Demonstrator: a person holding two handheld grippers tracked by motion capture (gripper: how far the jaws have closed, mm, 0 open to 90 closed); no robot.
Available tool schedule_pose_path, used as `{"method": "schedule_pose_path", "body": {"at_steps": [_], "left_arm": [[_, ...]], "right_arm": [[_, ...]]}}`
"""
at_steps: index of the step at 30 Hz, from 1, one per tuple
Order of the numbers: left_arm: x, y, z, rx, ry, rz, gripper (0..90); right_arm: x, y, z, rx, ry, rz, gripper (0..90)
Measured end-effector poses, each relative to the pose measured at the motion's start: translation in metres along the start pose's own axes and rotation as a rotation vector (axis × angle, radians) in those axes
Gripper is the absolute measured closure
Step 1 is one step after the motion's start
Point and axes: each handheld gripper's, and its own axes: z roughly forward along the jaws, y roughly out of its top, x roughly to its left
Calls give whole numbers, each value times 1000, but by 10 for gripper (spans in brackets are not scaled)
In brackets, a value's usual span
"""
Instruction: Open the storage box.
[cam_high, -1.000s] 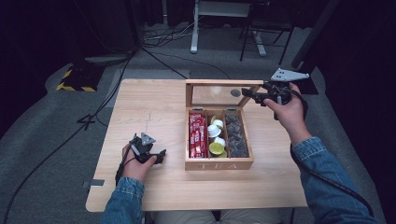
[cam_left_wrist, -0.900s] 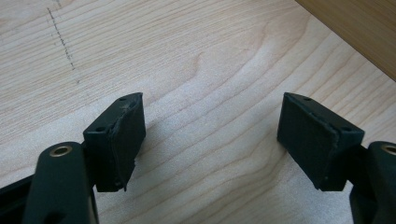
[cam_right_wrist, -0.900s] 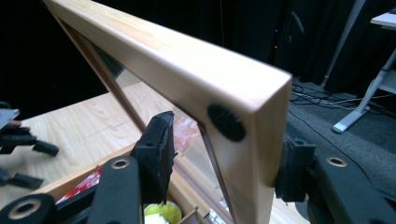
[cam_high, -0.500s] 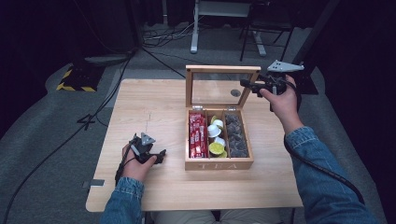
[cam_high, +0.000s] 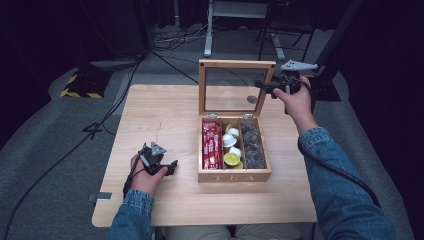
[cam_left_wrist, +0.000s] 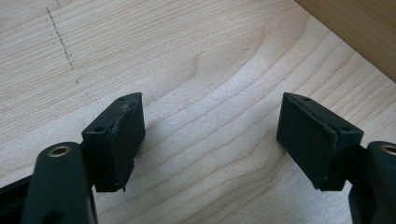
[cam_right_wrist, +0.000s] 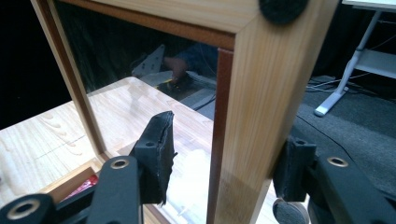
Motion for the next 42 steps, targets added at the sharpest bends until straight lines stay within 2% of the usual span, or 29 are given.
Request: {"method": "schedule_pose_path", "body": {"at_steps": [6,9,13,24,28,42], "left_arm": [[0,0,0,-1,-2,-1,236],[0,1,1,1,-3,-4,234],[1,2,1,0,0,0,232],[1,2,2,-1,1,2,232],[1,2,2,1,1,5,232],[1,2,2,2,1,6,232]], "right_arm": [[-8,2,9,8,2,11,467],[-12,3,14,8,12,49,450],[-18,5,21,20,9,58,445],[-24,4,36,27,-17,63,384],[-22,5,44,43,-34,70,293],[-30,3,58,53,-50,73,281]]}}
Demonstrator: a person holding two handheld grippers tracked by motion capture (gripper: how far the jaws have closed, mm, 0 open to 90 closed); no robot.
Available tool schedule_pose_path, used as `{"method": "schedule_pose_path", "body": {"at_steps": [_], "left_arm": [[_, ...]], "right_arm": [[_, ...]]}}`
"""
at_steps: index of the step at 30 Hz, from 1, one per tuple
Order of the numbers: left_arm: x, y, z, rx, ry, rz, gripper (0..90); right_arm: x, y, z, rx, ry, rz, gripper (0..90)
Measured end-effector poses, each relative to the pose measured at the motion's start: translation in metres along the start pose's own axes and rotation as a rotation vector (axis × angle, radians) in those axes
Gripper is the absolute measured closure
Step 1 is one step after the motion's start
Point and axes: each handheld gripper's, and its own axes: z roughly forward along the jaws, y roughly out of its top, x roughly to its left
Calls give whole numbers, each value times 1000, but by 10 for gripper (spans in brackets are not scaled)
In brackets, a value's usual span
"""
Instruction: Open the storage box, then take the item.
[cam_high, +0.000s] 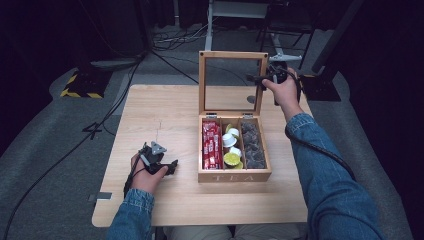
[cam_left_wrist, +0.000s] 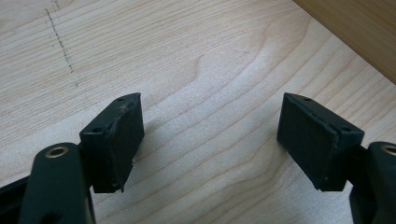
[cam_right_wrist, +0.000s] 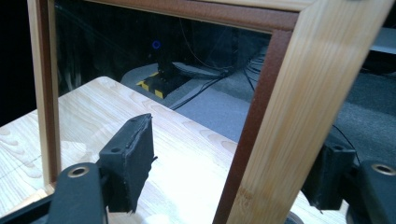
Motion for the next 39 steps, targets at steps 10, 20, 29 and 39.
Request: {"method": "schedule_pose_path", "body": {"at_steps": [10,20,29,39], "left_arm": [[0,0,0,3,-2,1,231],[0,0,0,-1,-3,-1,226],[1,3,3,5,-12,2,201],[-1,2,4,17,-26,17,130]], "right_arm": [[1,-2,6,40,-20,7,227],[2,-8,-13,32,-33,22,163],[23,-10,-51,24,1,-2,209],[58,-10,-77,32,108,-71,361]]}}
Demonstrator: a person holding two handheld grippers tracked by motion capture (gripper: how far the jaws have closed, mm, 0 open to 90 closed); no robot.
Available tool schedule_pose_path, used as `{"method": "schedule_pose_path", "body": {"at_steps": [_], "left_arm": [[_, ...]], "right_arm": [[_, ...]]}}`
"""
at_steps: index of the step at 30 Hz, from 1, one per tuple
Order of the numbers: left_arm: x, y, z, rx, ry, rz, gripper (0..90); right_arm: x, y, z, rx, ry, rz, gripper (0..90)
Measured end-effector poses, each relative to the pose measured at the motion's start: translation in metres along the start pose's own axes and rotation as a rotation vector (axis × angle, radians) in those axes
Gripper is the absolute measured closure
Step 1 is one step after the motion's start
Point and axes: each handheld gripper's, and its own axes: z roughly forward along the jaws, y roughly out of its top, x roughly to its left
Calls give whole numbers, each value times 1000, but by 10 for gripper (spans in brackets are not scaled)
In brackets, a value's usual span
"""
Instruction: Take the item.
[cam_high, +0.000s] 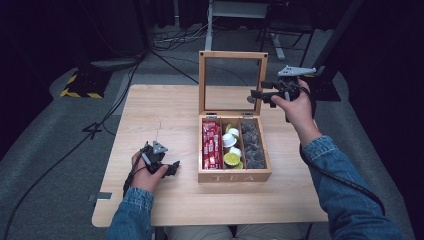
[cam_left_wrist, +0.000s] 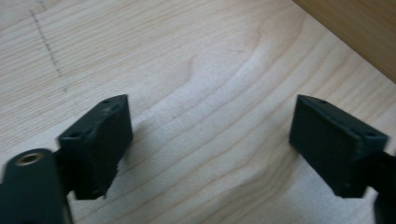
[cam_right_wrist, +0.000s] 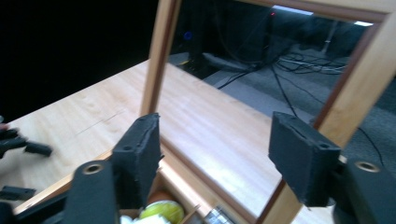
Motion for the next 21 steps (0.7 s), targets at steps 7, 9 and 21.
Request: {"method": "schedule_pose_path", "body": {"at_steps": [7,9,21], "left_arm": [[1,-3,-3,0,4,0,130],[1,-3,-3,1,7,-2,130],[1,-3,-3,1,7,-3,129]], "right_arm": [[23,0,-4,19,55,-24,407],[27,1,-3,22,69,-27,417],[55,-7,10,106,96,-6,420]]}}
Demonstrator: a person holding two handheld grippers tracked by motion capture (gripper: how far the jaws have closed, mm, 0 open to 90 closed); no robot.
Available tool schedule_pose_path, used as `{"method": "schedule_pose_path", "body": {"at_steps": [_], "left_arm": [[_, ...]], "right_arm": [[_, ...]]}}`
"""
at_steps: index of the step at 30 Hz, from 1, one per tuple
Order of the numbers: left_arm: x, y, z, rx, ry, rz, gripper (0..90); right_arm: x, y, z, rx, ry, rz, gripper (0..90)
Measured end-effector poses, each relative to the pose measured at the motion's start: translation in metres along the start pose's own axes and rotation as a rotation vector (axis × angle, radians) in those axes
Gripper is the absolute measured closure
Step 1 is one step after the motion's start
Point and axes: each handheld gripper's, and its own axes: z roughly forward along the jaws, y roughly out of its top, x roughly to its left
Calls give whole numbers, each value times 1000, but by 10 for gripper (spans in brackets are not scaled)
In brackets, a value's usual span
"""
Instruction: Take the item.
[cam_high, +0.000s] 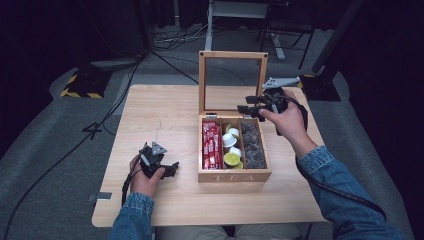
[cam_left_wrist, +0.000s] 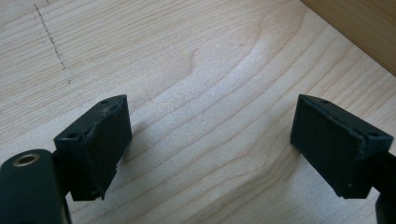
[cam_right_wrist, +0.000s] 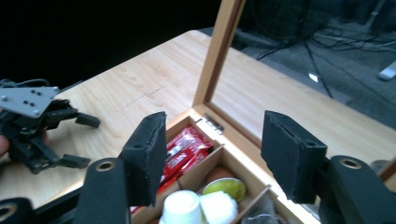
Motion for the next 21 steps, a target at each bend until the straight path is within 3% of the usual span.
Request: {"method": "schedule_pose_path", "body": {"at_steps": [7,9,12,15,21], "left_arm": [[0,0,0,0,1,-1,129],[0,0,0,1,1,-1,129],[0,0,0,1,1,-1,129],[0,0,0,0,1,-1,129],[0,0,0,1,-2,0,129]], "right_arm": [[13,-3,11,19,22,-26,419],[17,-4,15,43,30,-14,415],[24,-7,23,69,27,-63,397],[32,-11,31,81,47,-77,396],[41,-19,45,91,61,-77,384]]}}
